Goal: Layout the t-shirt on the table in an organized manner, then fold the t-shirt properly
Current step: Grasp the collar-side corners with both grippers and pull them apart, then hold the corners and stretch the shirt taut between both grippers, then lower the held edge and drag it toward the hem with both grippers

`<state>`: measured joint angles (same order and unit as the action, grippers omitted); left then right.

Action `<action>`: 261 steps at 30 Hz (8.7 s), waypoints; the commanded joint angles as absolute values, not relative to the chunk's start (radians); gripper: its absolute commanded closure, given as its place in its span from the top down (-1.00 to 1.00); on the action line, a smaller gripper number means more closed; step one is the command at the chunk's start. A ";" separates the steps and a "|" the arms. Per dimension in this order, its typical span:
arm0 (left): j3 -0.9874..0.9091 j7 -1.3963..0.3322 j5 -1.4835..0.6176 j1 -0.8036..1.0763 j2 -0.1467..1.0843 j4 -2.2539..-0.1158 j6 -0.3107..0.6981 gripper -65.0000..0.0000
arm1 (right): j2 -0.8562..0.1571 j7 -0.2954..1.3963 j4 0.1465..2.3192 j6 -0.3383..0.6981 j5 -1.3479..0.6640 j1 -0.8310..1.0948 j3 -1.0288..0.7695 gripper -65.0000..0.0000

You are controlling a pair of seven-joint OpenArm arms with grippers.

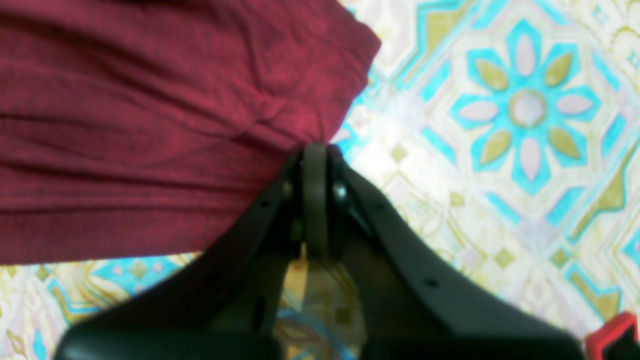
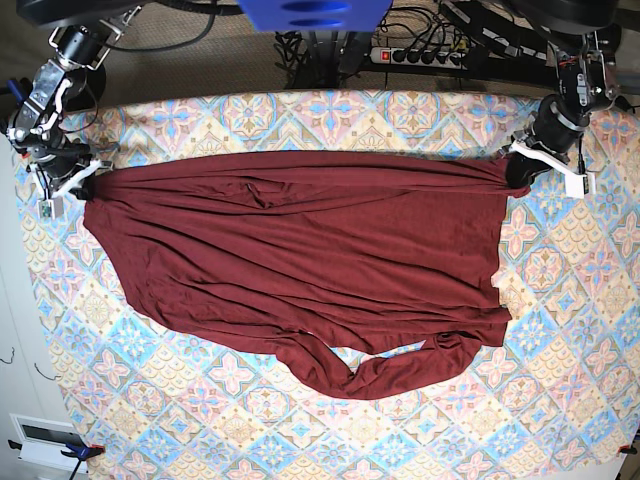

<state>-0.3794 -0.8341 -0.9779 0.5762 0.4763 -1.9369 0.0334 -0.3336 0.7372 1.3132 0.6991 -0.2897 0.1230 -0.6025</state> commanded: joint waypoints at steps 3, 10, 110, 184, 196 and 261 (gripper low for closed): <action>-0.421 -0.814 -1.050 0.536 0.483 -1.951 0.039 -1.00 | -0.357 0.716 1.337 0.698 -0.305 0.110 -0.610 -0.99; -0.513 -0.814 -1.098 0.472 0.481 -1.926 0.039 -1.00 | -0.357 0.717 1.337 0.698 -0.305 0.110 -0.610 -0.99; -0.326 -0.958 -1.087 0.607 0.746 -1.721 0.104 -1.00 | -0.338 0.782 1.587 0.698 -0.519 0.392 -0.621 -1.00; -0.449 -0.974 -1.274 -0.031 0.470 -1.348 0.097 -1.00 | -0.335 0.915 1.652 0.698 -0.532 0.073 -0.661 -1.00; -0.332 -0.957 -1.076 -0.051 0.466 -1.297 0.099 -1.00 | -0.332 0.915 1.529 0.698 -0.532 0.081 -0.656 -1.00; -0.367 -0.974 -1.023 -0.021 0.239 -1.199 0.096 -0.17 | -0.335 0.952 1.517 0.698 -0.536 0.166 -0.591 -0.11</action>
<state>-0.3744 -0.9363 -1.0424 -0.0212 0.2348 -1.2034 0.1093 -0.3138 0.9695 1.4944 0.6956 -0.5175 0.1722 -0.5816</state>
